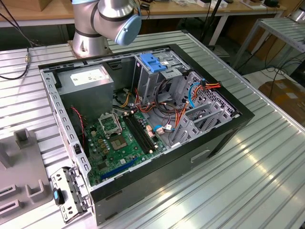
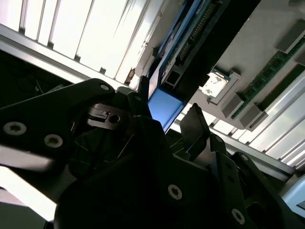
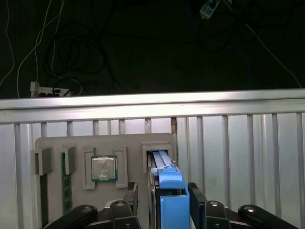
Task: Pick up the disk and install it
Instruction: 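Pick up the disk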
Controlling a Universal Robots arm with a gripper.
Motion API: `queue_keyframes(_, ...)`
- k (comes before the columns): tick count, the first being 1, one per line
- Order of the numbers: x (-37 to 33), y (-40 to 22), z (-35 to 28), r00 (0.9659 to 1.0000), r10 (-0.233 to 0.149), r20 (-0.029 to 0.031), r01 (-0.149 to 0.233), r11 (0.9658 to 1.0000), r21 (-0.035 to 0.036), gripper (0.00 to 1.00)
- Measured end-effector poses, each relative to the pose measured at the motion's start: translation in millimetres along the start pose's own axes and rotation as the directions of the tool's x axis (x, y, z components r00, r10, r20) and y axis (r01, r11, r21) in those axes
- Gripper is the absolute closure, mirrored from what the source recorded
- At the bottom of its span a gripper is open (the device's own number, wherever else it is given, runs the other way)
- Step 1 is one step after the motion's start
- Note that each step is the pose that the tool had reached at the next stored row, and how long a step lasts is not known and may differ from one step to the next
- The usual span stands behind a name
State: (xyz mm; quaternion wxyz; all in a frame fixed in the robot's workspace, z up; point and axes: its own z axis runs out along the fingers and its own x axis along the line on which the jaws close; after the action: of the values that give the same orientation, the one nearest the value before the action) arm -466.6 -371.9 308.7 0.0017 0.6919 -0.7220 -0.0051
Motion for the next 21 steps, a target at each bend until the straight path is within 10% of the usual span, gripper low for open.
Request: queue_keyframes(21,-4.4,-0.8,7.8,1.0000,0.000,0.0013,0.000,1.0000,-0.0001,0.55)
